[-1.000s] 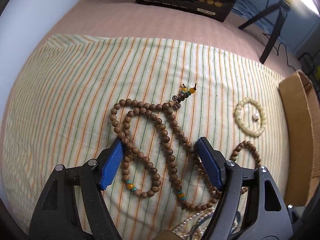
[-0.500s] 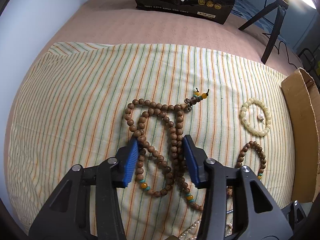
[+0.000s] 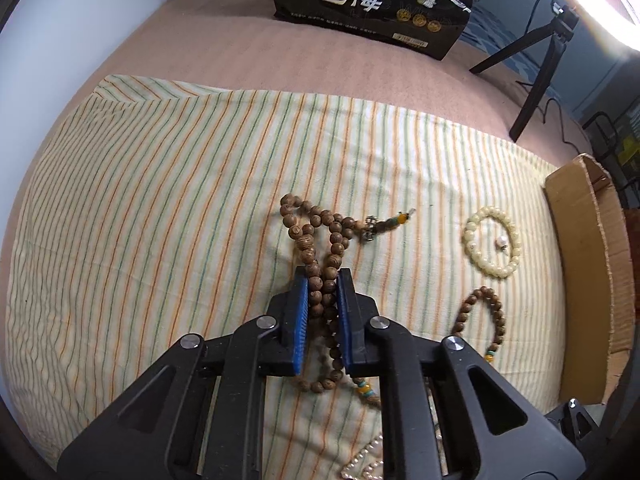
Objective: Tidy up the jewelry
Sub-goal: 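Grasp the brown wooden bead strand with the left tool while the right tool grasps the blue bangle, then lift the bead strand and blue bangle over the cardboard box with both tools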
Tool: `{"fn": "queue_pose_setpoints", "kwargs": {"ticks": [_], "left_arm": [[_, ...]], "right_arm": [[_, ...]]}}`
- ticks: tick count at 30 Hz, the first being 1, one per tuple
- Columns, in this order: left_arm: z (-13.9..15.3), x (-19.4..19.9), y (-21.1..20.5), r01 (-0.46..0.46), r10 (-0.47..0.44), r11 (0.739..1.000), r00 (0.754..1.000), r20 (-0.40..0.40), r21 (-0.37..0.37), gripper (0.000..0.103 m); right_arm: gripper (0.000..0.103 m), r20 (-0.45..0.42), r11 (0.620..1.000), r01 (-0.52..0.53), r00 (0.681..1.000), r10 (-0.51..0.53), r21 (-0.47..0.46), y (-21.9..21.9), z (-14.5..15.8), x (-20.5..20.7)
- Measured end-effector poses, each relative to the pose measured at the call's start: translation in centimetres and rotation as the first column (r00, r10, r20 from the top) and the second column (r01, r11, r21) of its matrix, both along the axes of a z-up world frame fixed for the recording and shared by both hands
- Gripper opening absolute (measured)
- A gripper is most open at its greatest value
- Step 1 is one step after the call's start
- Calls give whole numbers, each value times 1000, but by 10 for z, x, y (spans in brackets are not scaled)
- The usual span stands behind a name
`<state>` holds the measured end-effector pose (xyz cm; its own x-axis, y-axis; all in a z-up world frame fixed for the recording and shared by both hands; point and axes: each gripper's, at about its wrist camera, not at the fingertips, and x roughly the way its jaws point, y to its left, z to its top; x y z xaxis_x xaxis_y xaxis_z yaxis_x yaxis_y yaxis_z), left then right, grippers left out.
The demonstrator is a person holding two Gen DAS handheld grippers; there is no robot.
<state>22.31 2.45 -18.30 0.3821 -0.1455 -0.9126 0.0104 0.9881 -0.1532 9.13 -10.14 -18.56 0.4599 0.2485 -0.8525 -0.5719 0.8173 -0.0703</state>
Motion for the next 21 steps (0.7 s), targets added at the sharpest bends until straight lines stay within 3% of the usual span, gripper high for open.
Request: {"fn": "queue_pose_setpoints", "kwargs": {"ticks": [12, 21], "left_arm": [[43, -19, 1, 6, 1, 996, 997, 73, -86, 11], [94, -32, 7, -1, 30, 985, 986, 162, -175, 10]], "right_arm": [[72, 56, 997, 43, 997, -47, 69, -25, 37, -15], [72, 111, 990, 69, 990, -83, 123, -47, 77, -29]]}}
